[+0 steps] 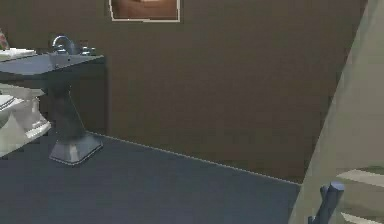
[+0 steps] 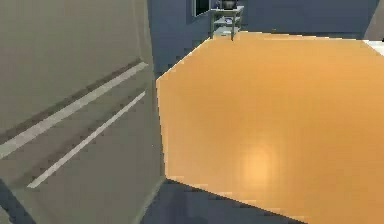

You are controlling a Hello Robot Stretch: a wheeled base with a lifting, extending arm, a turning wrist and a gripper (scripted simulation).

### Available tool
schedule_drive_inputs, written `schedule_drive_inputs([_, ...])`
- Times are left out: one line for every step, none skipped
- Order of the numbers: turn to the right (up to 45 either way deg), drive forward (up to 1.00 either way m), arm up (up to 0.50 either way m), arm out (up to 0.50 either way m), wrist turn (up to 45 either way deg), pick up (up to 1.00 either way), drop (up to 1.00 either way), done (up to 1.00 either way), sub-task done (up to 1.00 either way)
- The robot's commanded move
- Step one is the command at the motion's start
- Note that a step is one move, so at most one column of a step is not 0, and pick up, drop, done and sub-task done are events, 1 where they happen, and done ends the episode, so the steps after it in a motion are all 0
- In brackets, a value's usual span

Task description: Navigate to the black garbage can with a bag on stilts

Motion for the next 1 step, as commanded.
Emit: schedule_drive_inputs([0.0, 0.70, 0.00, 0.00, 0.0, 0.00, 0.00, 0.00, 0.00])
